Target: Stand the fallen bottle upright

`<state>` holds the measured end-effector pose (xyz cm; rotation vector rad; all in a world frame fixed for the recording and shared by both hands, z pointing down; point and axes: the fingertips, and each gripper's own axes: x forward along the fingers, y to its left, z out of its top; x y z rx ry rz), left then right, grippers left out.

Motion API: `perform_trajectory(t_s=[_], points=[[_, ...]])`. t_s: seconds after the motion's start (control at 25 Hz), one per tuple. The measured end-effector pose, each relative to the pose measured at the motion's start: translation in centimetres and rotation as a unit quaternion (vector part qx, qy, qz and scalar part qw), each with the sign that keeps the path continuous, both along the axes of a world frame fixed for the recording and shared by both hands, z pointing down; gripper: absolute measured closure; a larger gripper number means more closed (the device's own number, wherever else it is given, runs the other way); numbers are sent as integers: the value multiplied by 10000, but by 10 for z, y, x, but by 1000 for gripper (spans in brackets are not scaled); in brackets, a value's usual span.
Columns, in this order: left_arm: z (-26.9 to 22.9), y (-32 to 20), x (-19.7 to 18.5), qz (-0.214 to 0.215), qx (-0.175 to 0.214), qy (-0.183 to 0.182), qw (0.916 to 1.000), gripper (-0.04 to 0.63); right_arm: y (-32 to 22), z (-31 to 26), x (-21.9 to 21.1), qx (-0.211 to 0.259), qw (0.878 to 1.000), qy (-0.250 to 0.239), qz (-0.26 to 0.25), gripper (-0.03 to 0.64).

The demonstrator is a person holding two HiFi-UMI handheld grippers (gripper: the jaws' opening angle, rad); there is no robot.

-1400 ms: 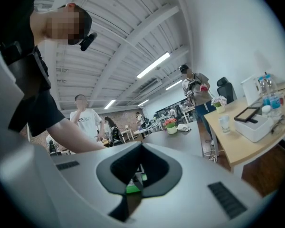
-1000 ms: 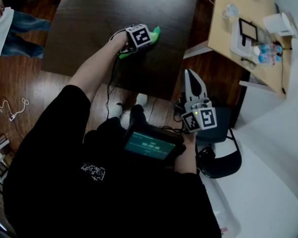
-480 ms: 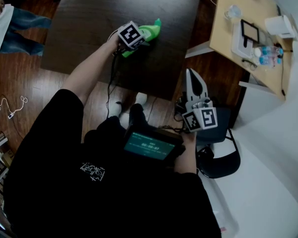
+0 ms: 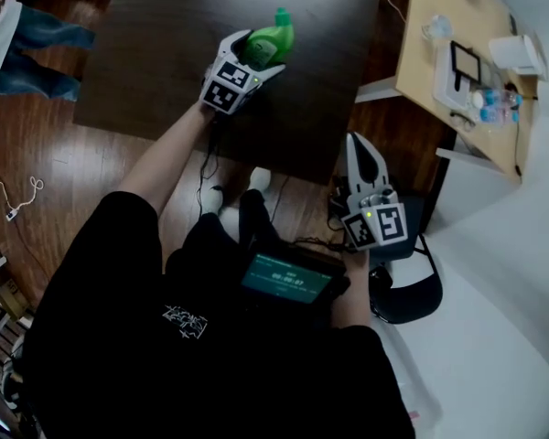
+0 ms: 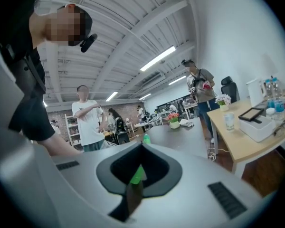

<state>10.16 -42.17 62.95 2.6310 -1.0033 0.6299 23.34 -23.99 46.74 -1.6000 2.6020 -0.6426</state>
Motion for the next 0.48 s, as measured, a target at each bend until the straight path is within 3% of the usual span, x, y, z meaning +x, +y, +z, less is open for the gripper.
perform_trajectory(t_s=[0.2, 0.48], points=[[-19, 12, -33, -561, 909, 344, 9937, 155, 9, -5, -28, -43, 9998, 153, -86, 601], [-33, 39, -56, -877, 1877, 543, 9768, 153, 16, -14, -49, -14, 9995, 300, -129, 601]])
